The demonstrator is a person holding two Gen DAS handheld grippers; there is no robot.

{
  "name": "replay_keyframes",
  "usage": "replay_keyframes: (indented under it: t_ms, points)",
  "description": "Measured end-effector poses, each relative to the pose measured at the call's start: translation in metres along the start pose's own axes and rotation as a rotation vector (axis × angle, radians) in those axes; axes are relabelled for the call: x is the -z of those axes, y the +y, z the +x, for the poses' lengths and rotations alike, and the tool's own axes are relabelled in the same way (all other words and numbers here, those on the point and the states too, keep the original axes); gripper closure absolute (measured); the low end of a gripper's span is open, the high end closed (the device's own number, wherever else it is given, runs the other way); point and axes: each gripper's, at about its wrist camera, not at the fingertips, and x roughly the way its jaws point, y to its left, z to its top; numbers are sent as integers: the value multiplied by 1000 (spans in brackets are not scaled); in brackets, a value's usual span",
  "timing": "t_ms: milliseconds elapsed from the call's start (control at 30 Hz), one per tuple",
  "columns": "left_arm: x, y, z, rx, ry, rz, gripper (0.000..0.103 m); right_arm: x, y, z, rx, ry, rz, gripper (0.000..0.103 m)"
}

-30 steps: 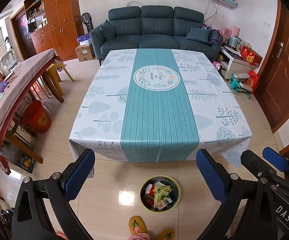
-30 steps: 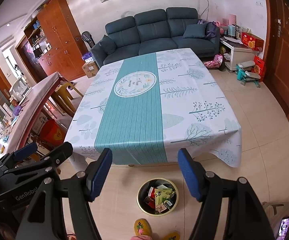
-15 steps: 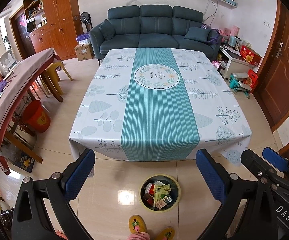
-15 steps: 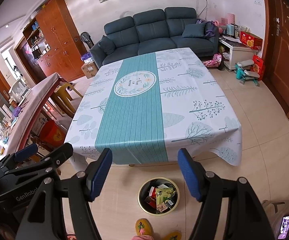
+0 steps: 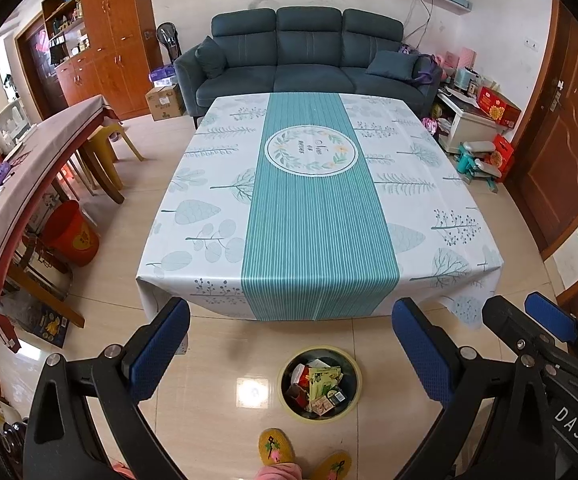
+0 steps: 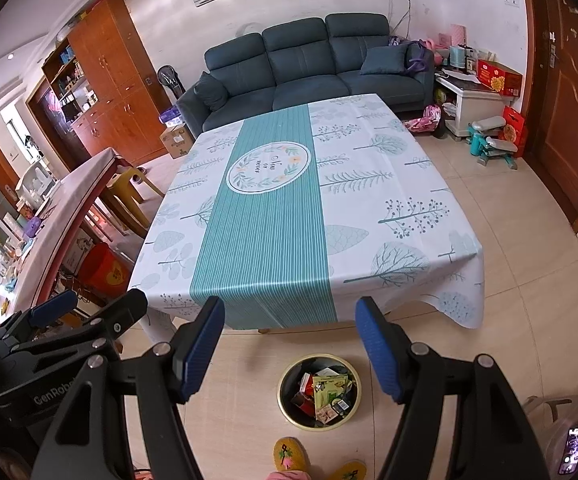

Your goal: Collect trash

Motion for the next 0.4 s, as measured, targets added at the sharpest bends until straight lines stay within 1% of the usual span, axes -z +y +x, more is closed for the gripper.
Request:
replay_keyframes:
  t_ms: [400]
  points:
    - [1, 4, 0, 4, 6, 7, 3, 0, -1, 0, 0, 2, 2, 35]
